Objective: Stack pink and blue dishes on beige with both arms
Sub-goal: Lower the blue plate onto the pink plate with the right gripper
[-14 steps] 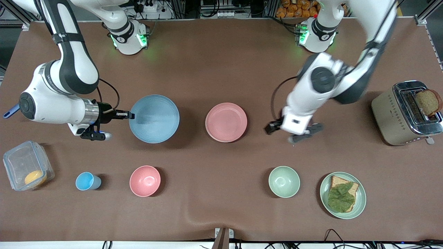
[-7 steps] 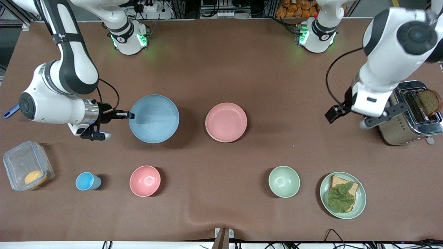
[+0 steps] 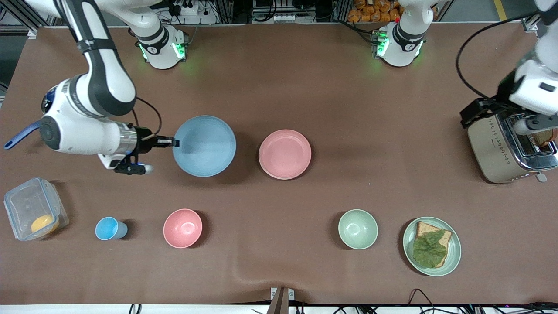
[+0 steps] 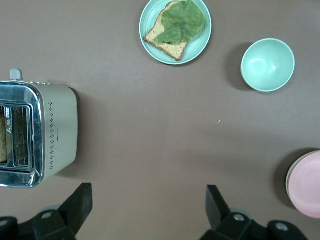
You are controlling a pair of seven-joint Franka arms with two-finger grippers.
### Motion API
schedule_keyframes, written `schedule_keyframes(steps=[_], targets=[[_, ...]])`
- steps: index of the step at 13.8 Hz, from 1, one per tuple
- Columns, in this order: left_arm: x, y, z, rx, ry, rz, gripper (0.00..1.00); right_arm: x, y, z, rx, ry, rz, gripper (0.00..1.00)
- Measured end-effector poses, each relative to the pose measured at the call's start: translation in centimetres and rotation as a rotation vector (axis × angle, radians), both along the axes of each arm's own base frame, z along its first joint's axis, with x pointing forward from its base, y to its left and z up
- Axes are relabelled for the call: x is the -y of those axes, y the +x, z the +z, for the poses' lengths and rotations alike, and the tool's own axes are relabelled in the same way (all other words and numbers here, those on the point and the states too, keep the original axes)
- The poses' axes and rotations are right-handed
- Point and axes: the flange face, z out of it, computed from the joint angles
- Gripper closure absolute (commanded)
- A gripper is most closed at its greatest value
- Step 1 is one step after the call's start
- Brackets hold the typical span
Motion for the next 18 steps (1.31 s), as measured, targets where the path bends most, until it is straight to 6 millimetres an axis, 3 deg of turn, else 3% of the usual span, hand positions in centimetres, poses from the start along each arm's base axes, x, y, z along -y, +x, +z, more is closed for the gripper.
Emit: schedule_keyframes(steps=[2,7,11,18], targets=[[-1.0,0.2,-0.4,-0.010,-0.011,-0.021,0.00,-4.2,-1.3,-1.0,-0.006,0.010,-0.005,1.00],[0.6,0.1,-0.5,-0.013,-0.014,-0.053,0.00,-15.7,-5.8,-6.6,0.042,-0.057,-0.070,1.00],[0.3,0.2,-0.4,-0.012,-0.015,-0.047,0.00,-18.0,-6.4,-10.2,0.059,-0.092,-0.120,1.00],[1.0,0.2,-0.9,-0.025,-0.028,-0.057,0.00,-21.8,-8.3,-12.0,0.083,-0.090,-0.167,1.00]])
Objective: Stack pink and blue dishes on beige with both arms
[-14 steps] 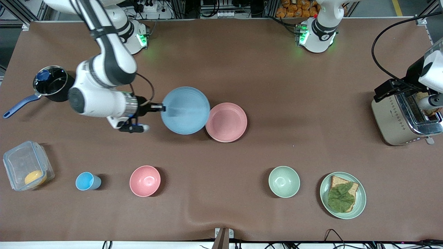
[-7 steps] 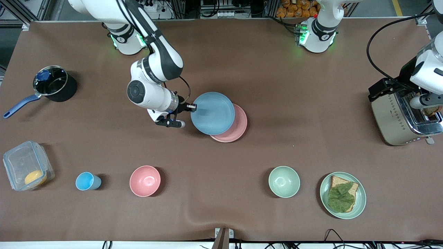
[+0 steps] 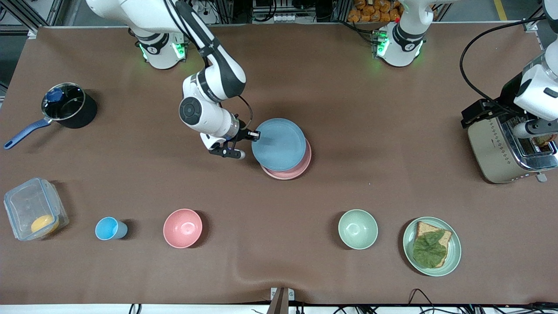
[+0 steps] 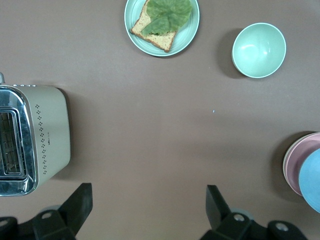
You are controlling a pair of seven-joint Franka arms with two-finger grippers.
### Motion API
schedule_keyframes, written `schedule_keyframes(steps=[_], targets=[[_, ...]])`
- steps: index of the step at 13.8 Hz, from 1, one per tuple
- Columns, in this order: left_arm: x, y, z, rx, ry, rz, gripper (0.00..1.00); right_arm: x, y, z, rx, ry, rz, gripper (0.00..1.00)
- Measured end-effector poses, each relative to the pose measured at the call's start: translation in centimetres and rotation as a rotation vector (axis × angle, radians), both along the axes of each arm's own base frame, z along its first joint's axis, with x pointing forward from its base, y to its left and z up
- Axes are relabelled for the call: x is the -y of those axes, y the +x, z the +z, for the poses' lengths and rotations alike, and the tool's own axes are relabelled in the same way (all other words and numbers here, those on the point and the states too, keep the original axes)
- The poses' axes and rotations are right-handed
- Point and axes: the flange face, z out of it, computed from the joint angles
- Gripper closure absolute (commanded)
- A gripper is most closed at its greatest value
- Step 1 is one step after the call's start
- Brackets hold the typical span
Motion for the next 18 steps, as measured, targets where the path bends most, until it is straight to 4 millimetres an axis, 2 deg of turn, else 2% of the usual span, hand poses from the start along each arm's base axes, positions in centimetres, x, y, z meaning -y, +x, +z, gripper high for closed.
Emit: schedule_keyframes(steps=[5,8,9,10,11,13,15,17,18], targets=[[-0.4,0.0,0.0,-0.004,0.001,0.007,0.00,-1.4,-0.2,-1.3,0.011,-0.006,-0.016,1.00],[-0.8,-0.5,1.2,-0.023,0.002,0.013,0.00,-1.7,0.4,-1.1,0.015,0.001,-0.027,1.00],[-0.8,-0.7,1.8,-0.031,0.003,0.014,0.00,-1.8,0.5,-1.1,0.016,0.003,-0.028,0.92],[-0.8,-1.0,2.2,-0.036,0.004,0.013,0.00,-1.9,0.6,-1.2,0.016,0.004,-0.029,0.52],[-0.7,-1.2,2.6,-0.039,0.004,0.012,0.00,-2.0,0.7,-1.2,0.017,0.005,-0.029,0.01],[-0.5,-1.6,3.1,-0.050,0.006,0.008,0.00,-2.0,0.9,-1.0,0.021,0.007,-0.031,0.00],[-0.5,-2.4,4.3,-0.041,0.008,0.003,0.00,-1.5,1.8,0.0,0.030,0.015,-0.040,0.00],[-0.5,-3.2,5.4,-0.027,0.010,-0.003,0.00,1.0,3.6,2.9,0.000,0.019,-0.033,0.00],[-0.5,-3.3,5.5,-0.024,0.010,-0.004,0.00,3.5,4.9,4.9,-0.013,0.018,-0.020,0.00]])
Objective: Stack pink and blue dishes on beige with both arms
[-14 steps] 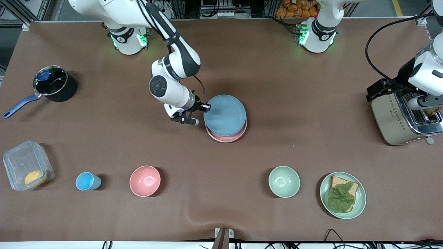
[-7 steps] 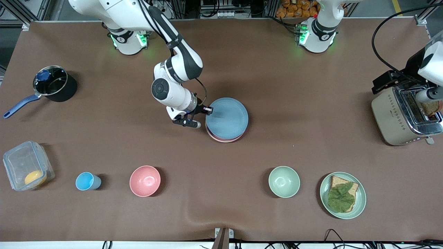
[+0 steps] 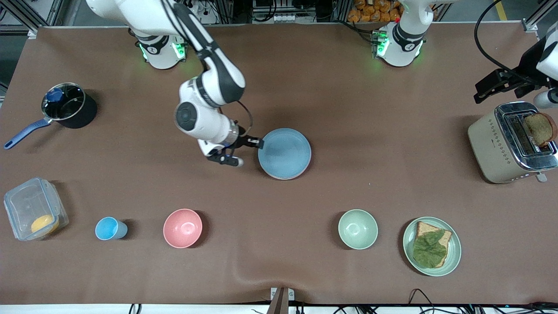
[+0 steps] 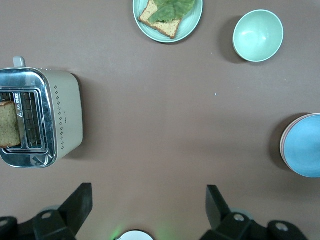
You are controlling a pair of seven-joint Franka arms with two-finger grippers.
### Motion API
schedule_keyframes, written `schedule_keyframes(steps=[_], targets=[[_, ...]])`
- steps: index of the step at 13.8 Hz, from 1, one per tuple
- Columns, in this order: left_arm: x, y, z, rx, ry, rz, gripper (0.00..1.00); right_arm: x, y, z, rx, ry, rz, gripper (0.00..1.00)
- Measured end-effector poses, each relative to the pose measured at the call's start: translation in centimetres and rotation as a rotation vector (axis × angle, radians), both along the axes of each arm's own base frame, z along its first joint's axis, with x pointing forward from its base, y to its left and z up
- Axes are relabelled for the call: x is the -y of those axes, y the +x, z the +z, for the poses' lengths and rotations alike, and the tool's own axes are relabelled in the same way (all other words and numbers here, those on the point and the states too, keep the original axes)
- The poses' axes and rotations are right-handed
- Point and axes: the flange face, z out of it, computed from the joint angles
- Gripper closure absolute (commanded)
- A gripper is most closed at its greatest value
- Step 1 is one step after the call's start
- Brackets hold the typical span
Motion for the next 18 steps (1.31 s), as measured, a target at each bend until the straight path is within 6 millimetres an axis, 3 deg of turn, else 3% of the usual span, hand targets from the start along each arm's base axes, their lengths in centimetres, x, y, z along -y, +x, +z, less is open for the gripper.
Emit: schedule_keyframes(steps=[4,8,13,15,18], targets=[[0.0,0.1,-0.9,-0.011,0.001,-0.001,0.00,12.7,3.1,7.4,-0.003,-0.135,0.077,0.00],[0.0,0.2,-0.9,-0.007,0.000,-0.015,0.00,20.9,2.7,11.5,-0.032,-0.254,0.148,0.00],[-0.1,0.5,-1.5,-0.002,-0.001,-0.016,0.00,35.4,1.1,18.2,0.089,-0.223,0.226,0.00],[-0.1,0.5,-1.5,-0.001,-0.001,-0.016,0.00,38.6,0.7,20.5,0.136,-0.244,0.236,0.00],[-0.1,0.5,-1.4,0.004,-0.001,-0.016,0.00,38.9,1.4,27.2,0.189,-0.295,0.232,0.00]])
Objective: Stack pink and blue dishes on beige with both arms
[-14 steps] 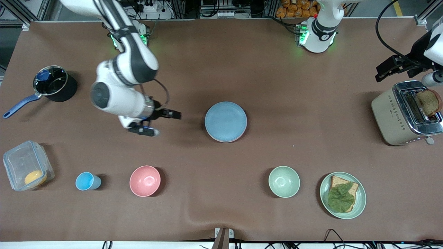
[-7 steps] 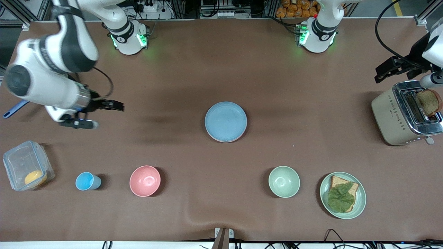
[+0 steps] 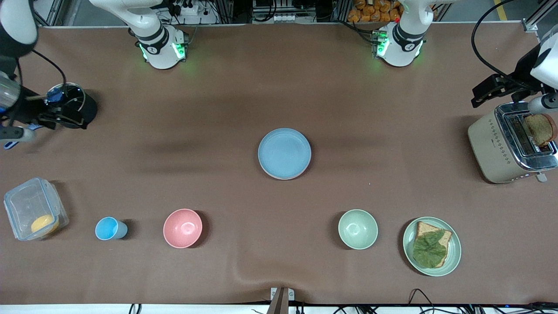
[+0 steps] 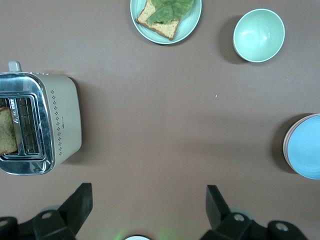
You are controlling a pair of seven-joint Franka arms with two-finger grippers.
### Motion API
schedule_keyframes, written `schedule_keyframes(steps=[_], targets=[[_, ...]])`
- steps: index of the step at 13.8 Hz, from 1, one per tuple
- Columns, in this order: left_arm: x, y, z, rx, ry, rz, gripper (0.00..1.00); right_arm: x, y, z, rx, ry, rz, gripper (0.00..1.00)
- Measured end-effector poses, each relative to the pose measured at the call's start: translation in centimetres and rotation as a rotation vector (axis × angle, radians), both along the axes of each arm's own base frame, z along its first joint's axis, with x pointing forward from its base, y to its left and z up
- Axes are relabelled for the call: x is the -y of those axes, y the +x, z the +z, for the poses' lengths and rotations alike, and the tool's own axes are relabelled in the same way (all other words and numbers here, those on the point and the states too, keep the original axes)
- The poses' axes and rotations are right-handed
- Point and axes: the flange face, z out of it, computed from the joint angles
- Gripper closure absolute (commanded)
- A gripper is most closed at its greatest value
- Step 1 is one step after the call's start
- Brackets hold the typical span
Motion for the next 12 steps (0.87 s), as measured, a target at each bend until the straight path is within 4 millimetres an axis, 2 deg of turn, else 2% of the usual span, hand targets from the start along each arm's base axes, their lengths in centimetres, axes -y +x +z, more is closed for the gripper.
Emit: schedule_keyframes(steps=[2,4,8,12], targets=[[0.0,0.0,0.0,0.002,0.000,0.000,0.00,-0.4,0.1,4.3,0.036,-0.008,-0.011,0.00],[-0.2,0.0,0.0,0.002,0.000,0.002,0.00,-1.0,0.1,6.3,0.059,-0.039,0.018,0.00],[-0.4,0.1,0.3,0.011,-0.002,-0.039,0.00,-3.3,0.5,6.3,0.063,-0.077,0.092,0.00],[-0.4,0.1,1.0,0.026,-0.006,-0.041,0.00,-3.3,0.7,6.2,0.064,-0.079,0.095,0.00]])
